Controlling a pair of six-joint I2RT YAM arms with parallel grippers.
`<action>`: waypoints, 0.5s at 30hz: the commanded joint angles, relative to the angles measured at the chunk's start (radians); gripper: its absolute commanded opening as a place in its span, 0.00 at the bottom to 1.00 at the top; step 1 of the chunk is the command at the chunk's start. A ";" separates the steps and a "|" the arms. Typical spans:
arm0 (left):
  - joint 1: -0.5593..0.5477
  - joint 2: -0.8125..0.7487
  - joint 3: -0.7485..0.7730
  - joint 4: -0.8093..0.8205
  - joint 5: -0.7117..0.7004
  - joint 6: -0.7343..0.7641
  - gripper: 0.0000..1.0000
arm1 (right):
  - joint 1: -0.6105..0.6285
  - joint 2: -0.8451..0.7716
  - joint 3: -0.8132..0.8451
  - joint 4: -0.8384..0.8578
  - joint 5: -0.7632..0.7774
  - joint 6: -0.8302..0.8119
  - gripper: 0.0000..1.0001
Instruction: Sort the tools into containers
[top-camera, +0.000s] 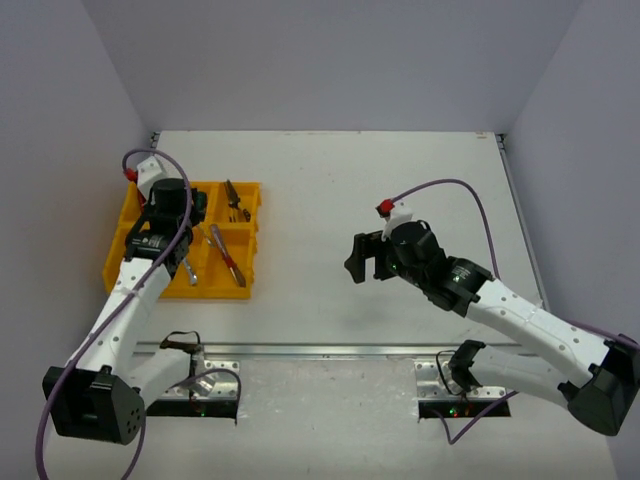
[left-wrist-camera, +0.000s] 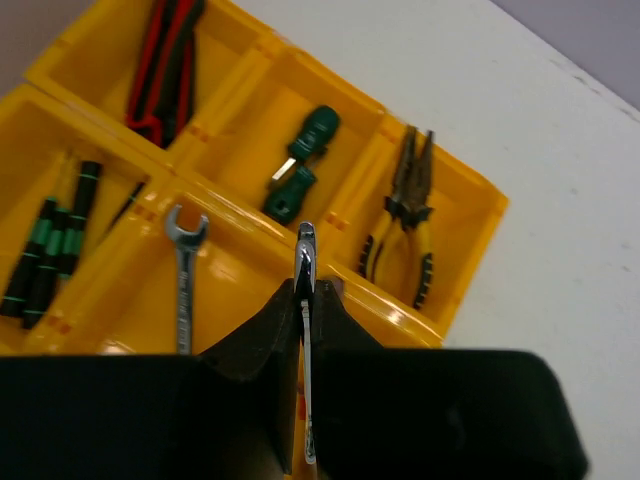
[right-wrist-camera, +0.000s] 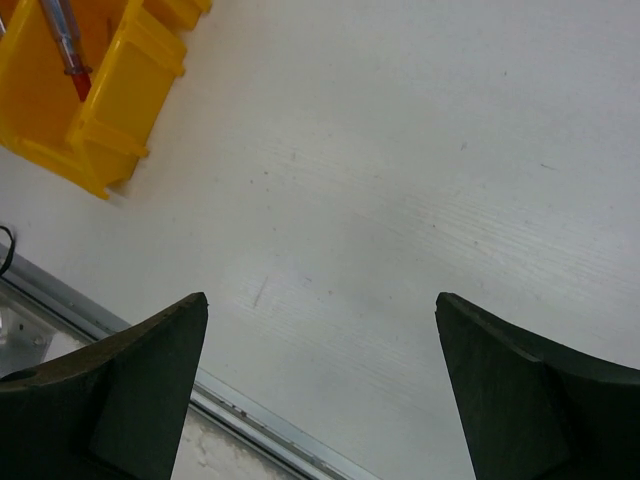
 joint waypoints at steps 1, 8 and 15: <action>0.123 0.055 0.064 -0.046 -0.104 0.194 0.00 | -0.014 -0.024 -0.037 0.020 0.008 -0.034 0.94; 0.179 0.196 0.049 0.080 -0.108 0.304 0.00 | -0.015 -0.049 -0.055 0.028 -0.065 -0.028 0.95; 0.182 0.266 0.018 0.084 -0.148 0.215 0.02 | -0.015 -0.084 -0.072 0.035 -0.081 -0.029 0.95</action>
